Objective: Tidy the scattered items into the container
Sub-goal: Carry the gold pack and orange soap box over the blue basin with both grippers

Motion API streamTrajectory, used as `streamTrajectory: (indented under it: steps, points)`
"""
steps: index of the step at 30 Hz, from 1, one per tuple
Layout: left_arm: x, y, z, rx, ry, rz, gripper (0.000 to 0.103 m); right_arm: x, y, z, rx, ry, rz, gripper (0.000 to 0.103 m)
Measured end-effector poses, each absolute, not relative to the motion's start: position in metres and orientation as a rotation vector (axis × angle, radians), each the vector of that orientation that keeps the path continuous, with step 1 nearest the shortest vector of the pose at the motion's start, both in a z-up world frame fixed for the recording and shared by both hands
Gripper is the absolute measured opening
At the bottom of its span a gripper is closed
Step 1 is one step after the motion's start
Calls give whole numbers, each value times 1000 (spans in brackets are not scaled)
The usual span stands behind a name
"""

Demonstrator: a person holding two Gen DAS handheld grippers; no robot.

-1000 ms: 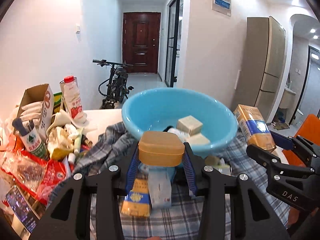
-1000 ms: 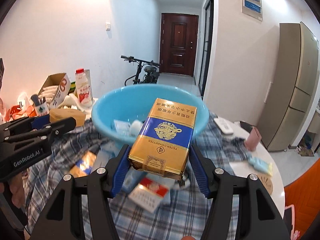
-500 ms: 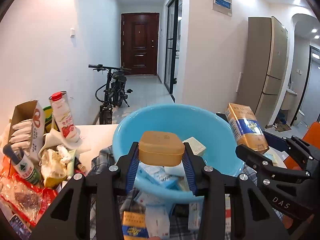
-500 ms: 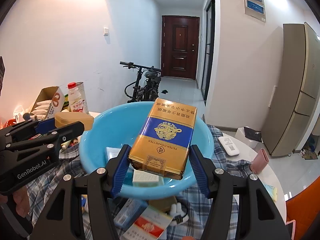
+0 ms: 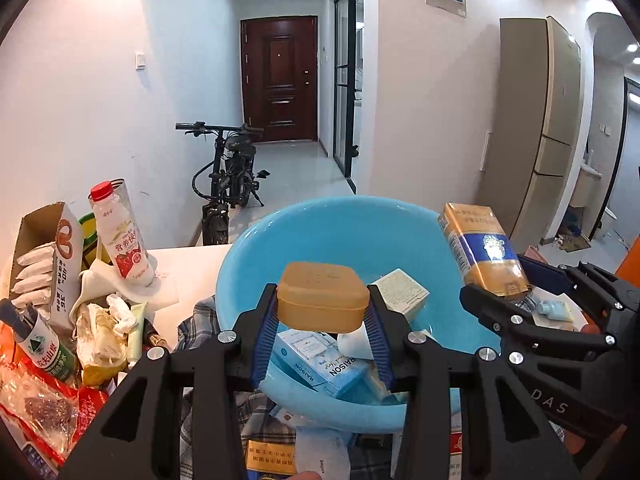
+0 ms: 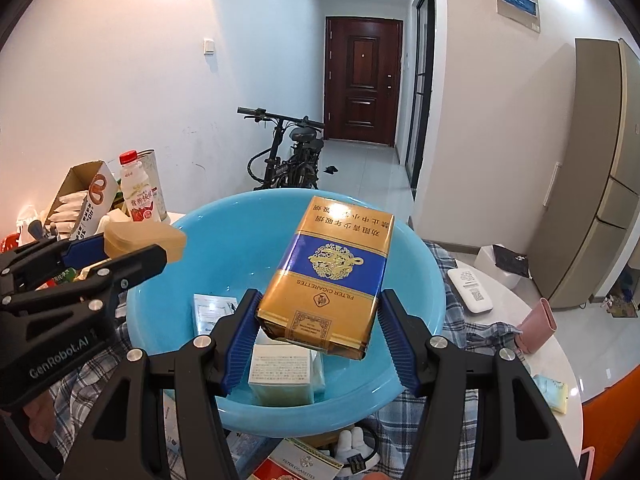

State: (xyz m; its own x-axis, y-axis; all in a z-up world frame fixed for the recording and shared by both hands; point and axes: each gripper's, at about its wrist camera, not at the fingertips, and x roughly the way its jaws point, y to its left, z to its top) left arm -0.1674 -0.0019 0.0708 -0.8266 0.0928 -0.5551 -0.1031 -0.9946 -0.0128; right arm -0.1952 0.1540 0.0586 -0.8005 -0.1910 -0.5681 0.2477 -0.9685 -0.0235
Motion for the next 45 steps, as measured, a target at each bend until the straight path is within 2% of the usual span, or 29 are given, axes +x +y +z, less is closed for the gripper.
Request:
streamTrajectory:
  steps: [15,16,17,19,21,25,34,40,45]
  points:
    - [-170,-3,66,-887,28,2906,41,-195,153,57,851,147,-2777,62]
    - [-171,-3,65,-894,39,2908,54,-195,153,57,850,153,-2781,62]
    - [-171,-2,64,-906,62,2926,63,-195,153,56,847,160,-2782,62]
    - [-172,-3,64,-912,121,3014,94,-194,151,57,842,174,-2787,60]
    - [-172,-10,65,-901,114,3056,103,-191,151,59,833,173,-2793,60]
    - [-175,-22,64,-925,-7,2978,103,-190,152,58,837,170,-2794,60]
    - [-166,-21,56,-915,184,3031,103,-190,150,55,845,166,-2786,60]
    - [-164,-29,49,-928,108,3005,103,-189,150,54,841,167,-2788,60]
    - [-160,-24,53,-899,130,3007,103,-187,149,55,840,168,-2782,60]
